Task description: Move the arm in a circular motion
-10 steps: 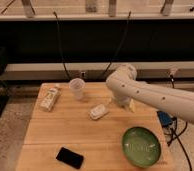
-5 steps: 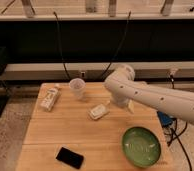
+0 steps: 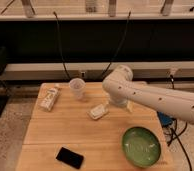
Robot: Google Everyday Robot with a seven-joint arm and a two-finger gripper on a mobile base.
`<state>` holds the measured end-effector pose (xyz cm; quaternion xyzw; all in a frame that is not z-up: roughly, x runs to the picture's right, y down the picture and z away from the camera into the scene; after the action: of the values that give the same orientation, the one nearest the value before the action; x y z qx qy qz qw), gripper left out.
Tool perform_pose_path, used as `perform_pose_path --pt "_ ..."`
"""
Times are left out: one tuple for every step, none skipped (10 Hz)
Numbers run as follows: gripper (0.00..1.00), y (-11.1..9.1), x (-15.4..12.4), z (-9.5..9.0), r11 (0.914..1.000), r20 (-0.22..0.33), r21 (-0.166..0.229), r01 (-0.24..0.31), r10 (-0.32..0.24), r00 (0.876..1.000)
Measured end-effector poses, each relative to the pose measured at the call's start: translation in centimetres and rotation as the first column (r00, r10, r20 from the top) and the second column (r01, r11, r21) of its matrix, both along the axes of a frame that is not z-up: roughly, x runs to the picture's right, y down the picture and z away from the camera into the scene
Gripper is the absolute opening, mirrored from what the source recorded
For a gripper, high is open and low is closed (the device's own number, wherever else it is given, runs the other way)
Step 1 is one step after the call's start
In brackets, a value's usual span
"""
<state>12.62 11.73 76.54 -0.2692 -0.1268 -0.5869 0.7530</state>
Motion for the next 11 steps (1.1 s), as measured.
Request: perform_pose_path --pt "0.80 0.1 -0.2 0.1 0.9999 0.008 -0.004 0.010 -0.010 1.000" --pt "0.80 0.1 -0.5 0.2 0.9997 0.017 -0.008 0.024 -0.024 1.000" --pt "0.80 0.1 -0.6 0.3 0.9994 0.023 -0.011 0.033 -0.033 0.999" --pt "0.80 0.1 -0.8 0.5 0.9990 0.030 -0.013 0.042 -0.042 0.999" --pt "0.80 0.1 -0.9 0.5 0.9986 0.034 -0.015 0.050 -0.050 0.998" --pt "0.80 0.2 -0.9 0.7 0.9983 0.038 -0.018 0.055 -0.055 0.998" --pt "0.80 0.2 -1.3 0.8 0.9974 0.048 -0.021 0.069 -0.068 0.997" --pt "0.80 0.2 -1.6 1.0 0.9964 0.057 -0.025 0.082 -0.080 0.995" --pt "0.80 0.2 -1.7 1.1 0.9958 0.060 -0.026 0.088 -0.087 0.994" --pt "0.80 0.2 -1.7 1.3 0.9951 0.065 -0.029 0.094 -0.092 0.994" --pt "0.80 0.2 -1.8 1.5 0.9943 0.069 -0.031 0.101 -0.099 0.993"
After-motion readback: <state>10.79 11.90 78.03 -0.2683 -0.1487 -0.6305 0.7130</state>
